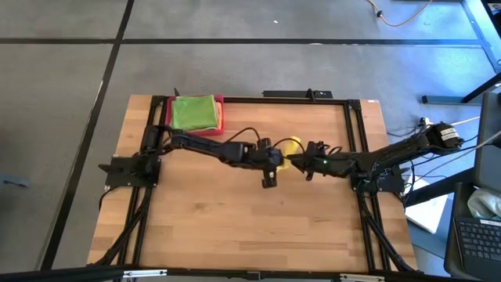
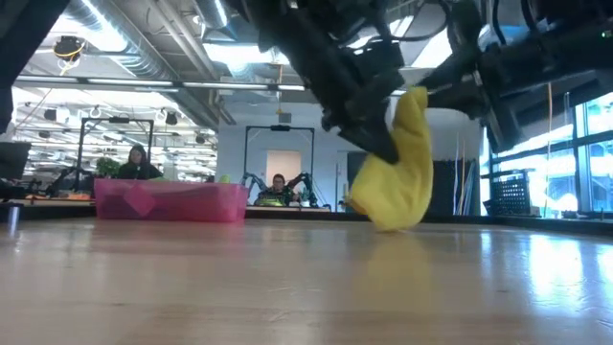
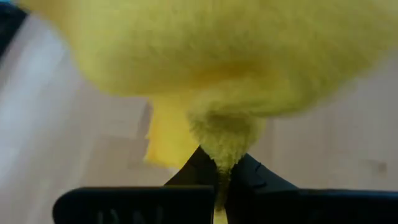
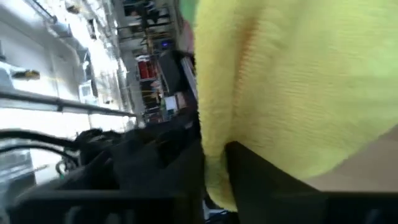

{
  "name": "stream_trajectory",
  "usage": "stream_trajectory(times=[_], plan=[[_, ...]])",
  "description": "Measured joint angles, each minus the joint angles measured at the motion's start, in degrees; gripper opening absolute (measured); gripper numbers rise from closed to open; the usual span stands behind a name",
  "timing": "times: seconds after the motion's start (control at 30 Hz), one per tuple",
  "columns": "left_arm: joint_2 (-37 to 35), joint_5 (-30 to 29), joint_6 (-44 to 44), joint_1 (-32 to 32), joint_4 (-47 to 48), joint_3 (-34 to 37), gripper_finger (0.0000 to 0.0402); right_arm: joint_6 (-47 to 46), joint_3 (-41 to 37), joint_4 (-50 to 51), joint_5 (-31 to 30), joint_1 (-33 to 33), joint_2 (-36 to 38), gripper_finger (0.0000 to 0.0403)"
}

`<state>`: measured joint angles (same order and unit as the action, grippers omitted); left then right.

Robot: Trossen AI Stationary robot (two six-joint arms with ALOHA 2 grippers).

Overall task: Fold microfiber towels
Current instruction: Stack the folded yellow microfiber towel on top of the folded green microfiber towel in the pink bin

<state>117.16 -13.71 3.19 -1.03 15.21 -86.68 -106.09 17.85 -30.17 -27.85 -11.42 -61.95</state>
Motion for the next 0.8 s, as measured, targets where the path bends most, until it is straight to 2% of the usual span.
stream_trajectory(times=[0.2, 0.33, 0.5, 0.63, 0.8], plan=[[0.1, -3.6, -6.9, 1.8, 19.0, -6.3, 0.0001, 5.7, 0.0, -1.5, 1.0, 0.1, 4.1, 0.0134], [-0.9, -5.4, -11.0, 3.9, 31.9, -9.2, 0.0, 9.6, 0.0, -1.3, 1.0, 0.7, 6.8, 0.0165], [-6.5, -4.4, -12.2, 8.8, 41.6, -11.7, 0.0, 12.9, 0.0, -0.7, 5.1, 3.5, 9.0, 0.0174], [-12.0, -2.0, -8.7, 14.2, 52.4, -13.5, 0.0, 14.3, 0.0, -0.7, 9.9, 4.9, 10.0, 0.017], [-17.4, 3.4, -5.2, 20.7, 65.7, -14.7, 0.0, 15.3, 0.1, -1.5, 9.7, 5.7, 10.8, 0.0169]])
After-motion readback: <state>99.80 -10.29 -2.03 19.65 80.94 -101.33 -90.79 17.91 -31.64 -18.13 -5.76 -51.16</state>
